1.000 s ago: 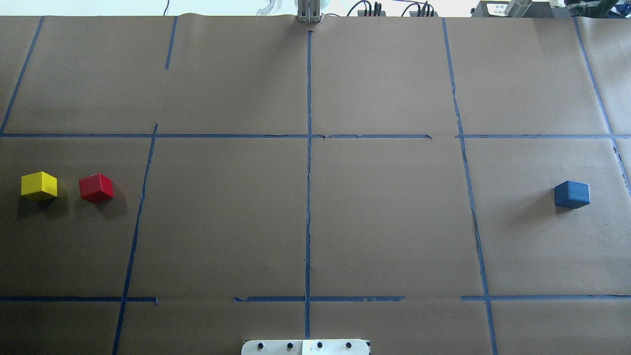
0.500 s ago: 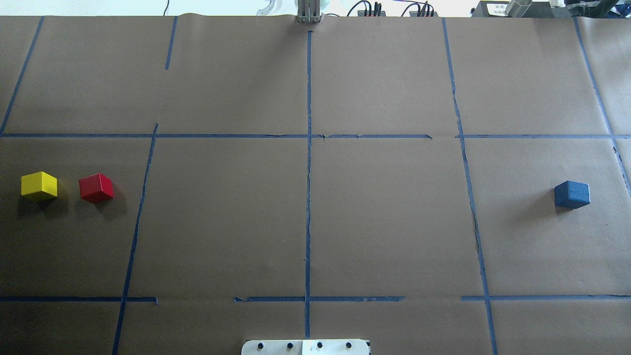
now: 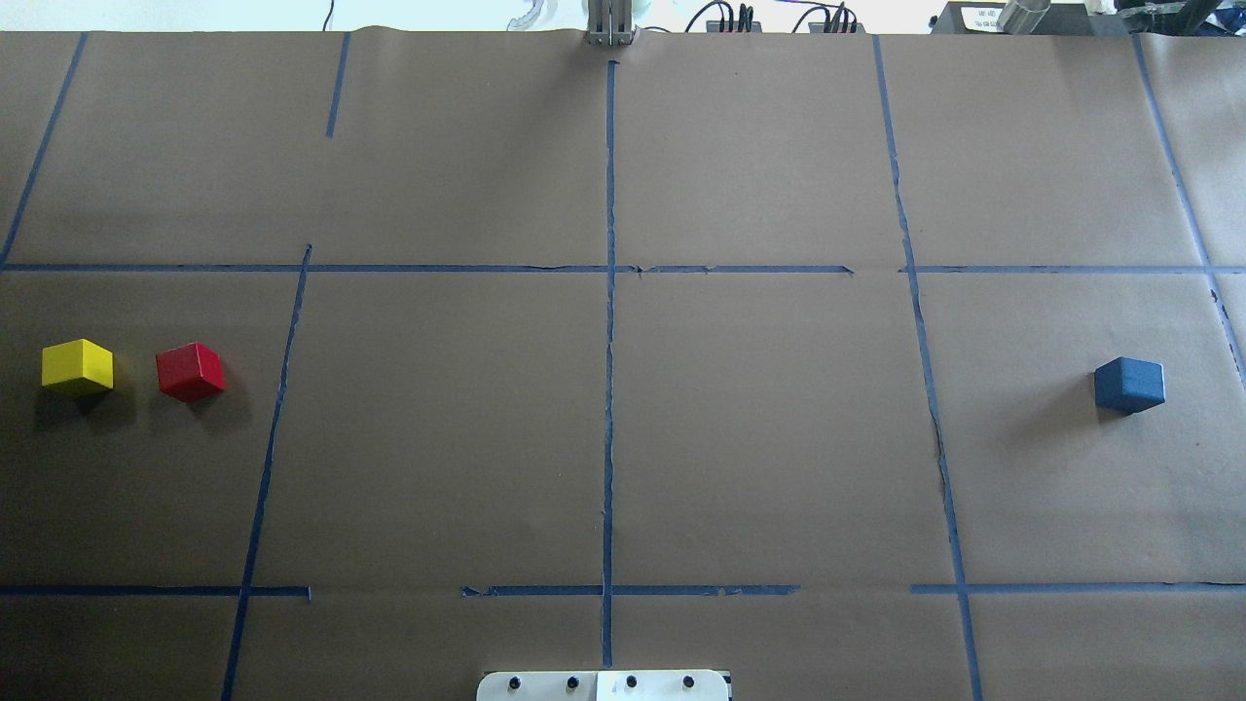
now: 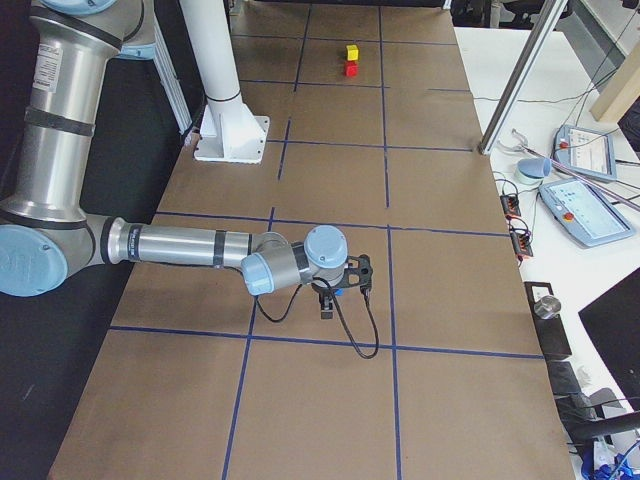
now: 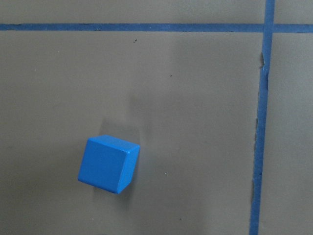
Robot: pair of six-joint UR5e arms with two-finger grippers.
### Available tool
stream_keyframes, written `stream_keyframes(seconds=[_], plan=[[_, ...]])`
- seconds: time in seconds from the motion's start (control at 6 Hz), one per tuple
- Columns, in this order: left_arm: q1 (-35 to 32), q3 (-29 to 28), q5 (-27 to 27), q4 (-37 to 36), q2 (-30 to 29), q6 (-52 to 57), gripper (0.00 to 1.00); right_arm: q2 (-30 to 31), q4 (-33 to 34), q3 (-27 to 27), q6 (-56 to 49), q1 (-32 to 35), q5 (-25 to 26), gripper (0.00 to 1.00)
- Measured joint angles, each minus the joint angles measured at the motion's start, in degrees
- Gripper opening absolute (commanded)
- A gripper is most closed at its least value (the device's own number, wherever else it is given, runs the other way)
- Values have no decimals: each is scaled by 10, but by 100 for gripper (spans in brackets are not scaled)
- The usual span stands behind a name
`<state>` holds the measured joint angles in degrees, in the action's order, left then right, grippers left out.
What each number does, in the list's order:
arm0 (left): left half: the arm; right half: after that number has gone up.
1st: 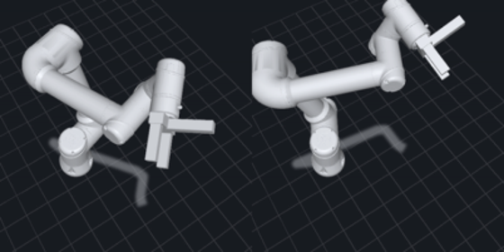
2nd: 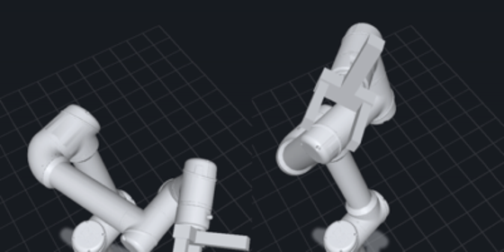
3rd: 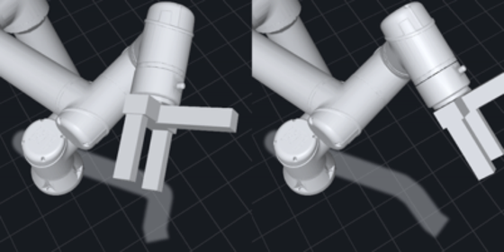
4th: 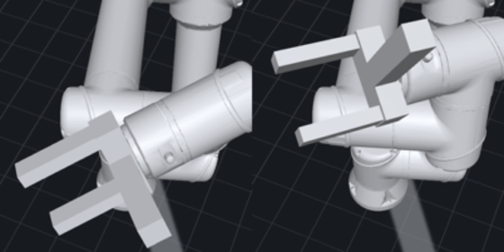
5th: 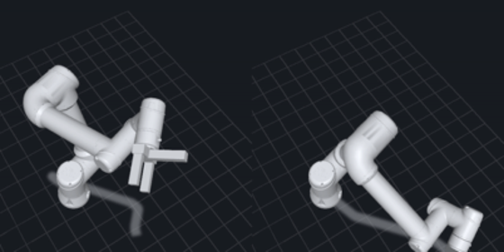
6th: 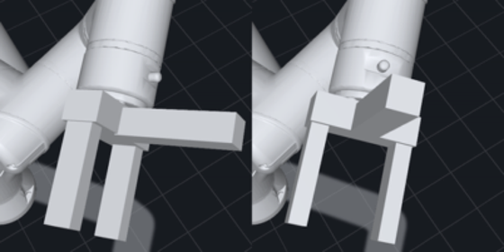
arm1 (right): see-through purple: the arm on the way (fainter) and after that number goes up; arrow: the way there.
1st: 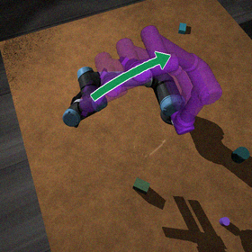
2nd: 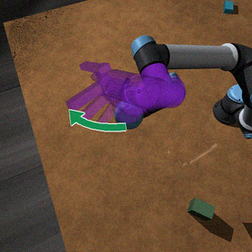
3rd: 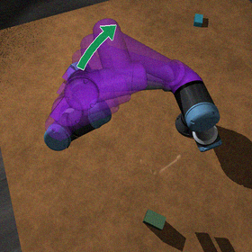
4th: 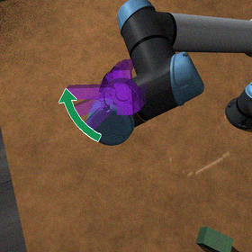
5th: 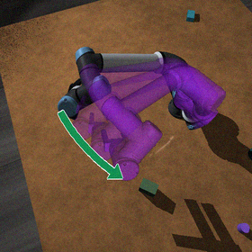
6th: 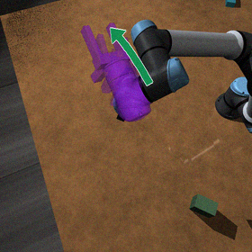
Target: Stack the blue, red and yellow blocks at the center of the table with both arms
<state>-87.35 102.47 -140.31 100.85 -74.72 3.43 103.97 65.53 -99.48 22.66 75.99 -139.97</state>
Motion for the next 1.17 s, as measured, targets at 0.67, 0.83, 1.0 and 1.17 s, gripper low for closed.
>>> stream_keyframes(seconds=[0.67, 0.83, 1.0, 1.17], plan=[[0, -4, -2, 7, 1, -8, 100, -32, -66, 3, 224, -138, 84, 100], [0, -1, -2, 7, 1, -11, 100, -37, -66, 7, 227, -157, 99, 100], [0, 1, -2, 7, 1, -13, 100, -41, -66, 17, 228, -169, 113, 100], [0, 2, -2, 7, 1, -15, 100, -46, -66, 29, 228, -175, 123, 100]])
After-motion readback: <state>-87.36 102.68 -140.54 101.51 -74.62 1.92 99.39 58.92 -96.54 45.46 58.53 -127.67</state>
